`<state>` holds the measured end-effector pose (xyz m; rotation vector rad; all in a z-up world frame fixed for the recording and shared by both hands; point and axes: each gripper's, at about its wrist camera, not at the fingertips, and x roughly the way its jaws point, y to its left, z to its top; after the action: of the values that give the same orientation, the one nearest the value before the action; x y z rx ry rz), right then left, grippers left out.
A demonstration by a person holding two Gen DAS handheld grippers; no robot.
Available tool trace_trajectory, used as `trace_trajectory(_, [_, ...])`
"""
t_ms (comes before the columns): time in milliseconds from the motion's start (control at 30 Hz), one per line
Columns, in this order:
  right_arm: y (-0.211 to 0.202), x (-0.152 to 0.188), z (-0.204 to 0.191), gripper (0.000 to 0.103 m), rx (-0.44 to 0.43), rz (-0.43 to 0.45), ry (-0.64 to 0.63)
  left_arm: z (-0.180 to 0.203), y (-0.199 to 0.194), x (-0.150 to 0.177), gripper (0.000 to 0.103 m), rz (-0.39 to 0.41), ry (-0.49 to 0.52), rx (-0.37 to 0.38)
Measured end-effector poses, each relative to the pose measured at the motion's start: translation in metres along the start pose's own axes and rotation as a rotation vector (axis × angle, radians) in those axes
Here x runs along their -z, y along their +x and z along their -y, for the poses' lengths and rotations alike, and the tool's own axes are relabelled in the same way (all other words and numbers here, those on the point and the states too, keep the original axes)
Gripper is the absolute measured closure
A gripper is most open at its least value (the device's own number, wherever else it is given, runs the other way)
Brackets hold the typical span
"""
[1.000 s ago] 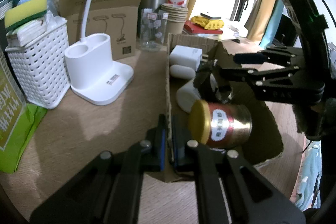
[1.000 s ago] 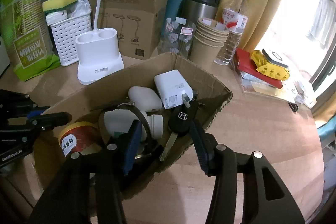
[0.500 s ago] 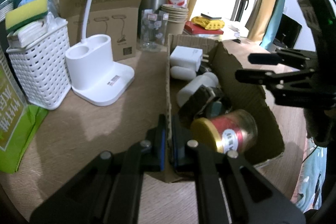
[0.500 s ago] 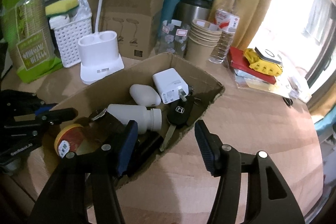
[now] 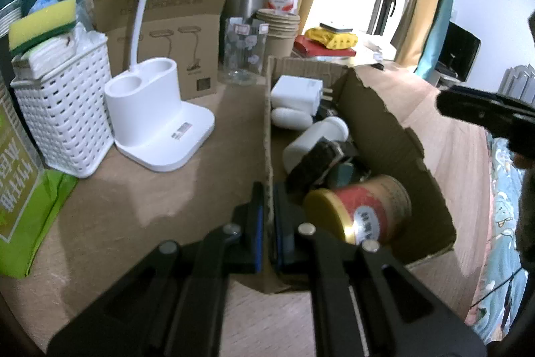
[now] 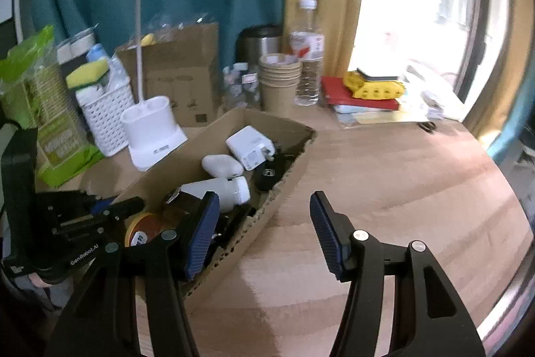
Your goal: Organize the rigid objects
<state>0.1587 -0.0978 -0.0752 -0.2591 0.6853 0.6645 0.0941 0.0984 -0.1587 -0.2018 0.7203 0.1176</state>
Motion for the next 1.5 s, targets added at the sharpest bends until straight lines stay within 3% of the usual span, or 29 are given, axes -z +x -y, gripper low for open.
trace_trajectory(600, [-0.061,0.044,0.010,0.037,0.203,0.080,0.162,0.000,-0.001,-0.001,0.097,0.004,-0.003,0.004])
trace_trajectory(967, [-0.073,0.054,0.021,0.035,0.212,0.095,0.200,0.000,-0.018,-0.005,0.093,0.063,-0.018,-0.008])
trace_trajectory(1500, [-0.106,0.042,0.031,0.034,0.193,0.151,0.206,0.024,-0.091,-0.028,0.083,0.195,0.032,-0.073])
